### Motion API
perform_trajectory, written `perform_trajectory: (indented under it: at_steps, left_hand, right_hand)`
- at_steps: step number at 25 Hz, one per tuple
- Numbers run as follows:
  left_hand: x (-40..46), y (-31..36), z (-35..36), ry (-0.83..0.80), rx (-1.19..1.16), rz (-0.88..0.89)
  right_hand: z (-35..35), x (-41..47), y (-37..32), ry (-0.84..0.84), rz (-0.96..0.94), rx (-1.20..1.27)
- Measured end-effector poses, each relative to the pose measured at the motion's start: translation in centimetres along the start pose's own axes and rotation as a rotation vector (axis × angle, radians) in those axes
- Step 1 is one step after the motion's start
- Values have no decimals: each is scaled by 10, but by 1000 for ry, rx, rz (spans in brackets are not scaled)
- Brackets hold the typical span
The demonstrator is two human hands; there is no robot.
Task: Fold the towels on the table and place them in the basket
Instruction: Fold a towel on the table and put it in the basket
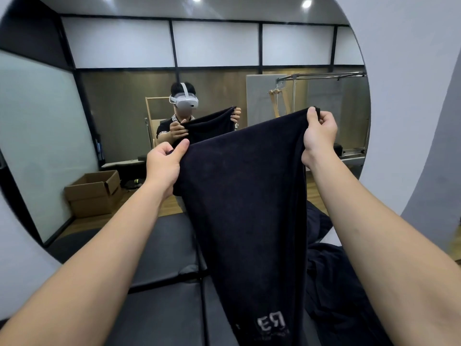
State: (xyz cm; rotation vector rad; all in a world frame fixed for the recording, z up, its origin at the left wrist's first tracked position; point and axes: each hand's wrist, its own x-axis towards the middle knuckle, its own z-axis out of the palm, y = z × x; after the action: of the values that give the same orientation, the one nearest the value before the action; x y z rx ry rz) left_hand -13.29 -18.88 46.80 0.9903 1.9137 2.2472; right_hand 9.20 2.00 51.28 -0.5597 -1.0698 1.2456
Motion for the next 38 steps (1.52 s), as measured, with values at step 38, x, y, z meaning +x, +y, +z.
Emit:
perform_trajectory:
  at_steps: [38]
  left_hand:
    - [-41,121,-98,301,884,199]
  right_hand:
    - [-2,-81,-50,-226,-374,-368]
